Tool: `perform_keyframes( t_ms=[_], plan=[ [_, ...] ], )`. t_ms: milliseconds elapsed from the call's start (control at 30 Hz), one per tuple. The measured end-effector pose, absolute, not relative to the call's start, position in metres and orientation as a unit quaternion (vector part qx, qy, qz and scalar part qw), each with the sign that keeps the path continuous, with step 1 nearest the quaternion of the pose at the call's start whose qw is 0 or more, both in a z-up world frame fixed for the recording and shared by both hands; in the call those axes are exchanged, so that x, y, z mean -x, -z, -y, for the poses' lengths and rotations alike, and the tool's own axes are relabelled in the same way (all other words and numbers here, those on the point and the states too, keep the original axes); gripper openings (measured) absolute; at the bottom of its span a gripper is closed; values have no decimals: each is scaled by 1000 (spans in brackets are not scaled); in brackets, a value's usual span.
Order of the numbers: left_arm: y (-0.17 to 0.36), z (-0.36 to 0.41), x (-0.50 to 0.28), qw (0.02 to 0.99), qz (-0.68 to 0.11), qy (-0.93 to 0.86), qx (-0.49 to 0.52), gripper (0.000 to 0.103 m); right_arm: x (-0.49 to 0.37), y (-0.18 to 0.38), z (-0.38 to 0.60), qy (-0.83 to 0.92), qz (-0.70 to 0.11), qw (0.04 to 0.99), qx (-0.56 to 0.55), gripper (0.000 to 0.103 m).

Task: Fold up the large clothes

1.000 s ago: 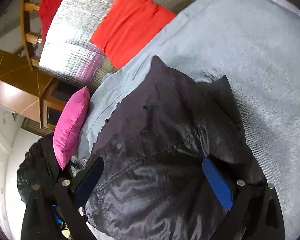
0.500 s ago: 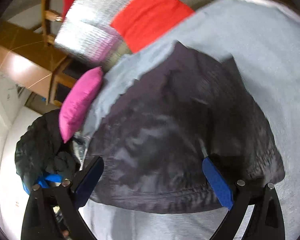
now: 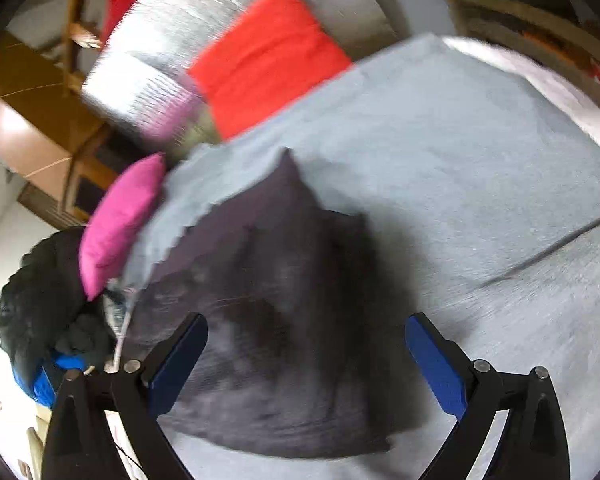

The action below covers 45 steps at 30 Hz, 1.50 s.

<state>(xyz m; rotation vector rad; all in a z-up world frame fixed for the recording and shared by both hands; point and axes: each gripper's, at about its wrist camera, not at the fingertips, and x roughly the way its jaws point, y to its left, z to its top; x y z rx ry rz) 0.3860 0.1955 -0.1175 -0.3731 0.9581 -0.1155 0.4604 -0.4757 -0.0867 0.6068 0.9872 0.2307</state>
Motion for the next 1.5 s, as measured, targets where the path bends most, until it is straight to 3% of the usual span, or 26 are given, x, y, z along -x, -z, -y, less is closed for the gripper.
perform_keyframes(
  t_ms=[400,533,633,700,767,833,867,933,1033,1333,1500],
  plan=[
    [151,-204,-434,819,-496,146,249,102,-513,133,454,-181,-517,794,-264,99],
    [170,-189,-444,796,-533,167,234,102,-518,136,436,-196,-527,793,-234,83],
    [171,-176,-445,798,-532,178,219,101,-522,138,430,-196,-536,792,-216,80],
    [170,-170,-446,803,-534,175,200,86,-527,139,427,-197,-540,791,-211,70],
    [168,-161,-448,805,-538,172,181,52,-530,138,423,-201,-546,789,-199,51],
    [163,-155,-448,807,-540,168,172,35,-531,132,416,-202,-549,791,-178,33],
    [159,-152,-447,811,-538,164,162,29,-530,128,413,-201,-550,793,-166,29],
    [148,-144,-444,821,-532,152,140,24,-529,117,407,-199,-549,798,-145,22],
    [121,-131,-436,841,-510,140,110,20,-524,87,395,-198,-537,813,-107,20],
    [-8,-104,-369,904,-385,163,88,18,-477,-43,367,-213,-448,868,-16,18],
    [2,-106,-309,911,-353,180,118,19,-414,-59,411,-200,-416,886,-37,18]
  ],
)
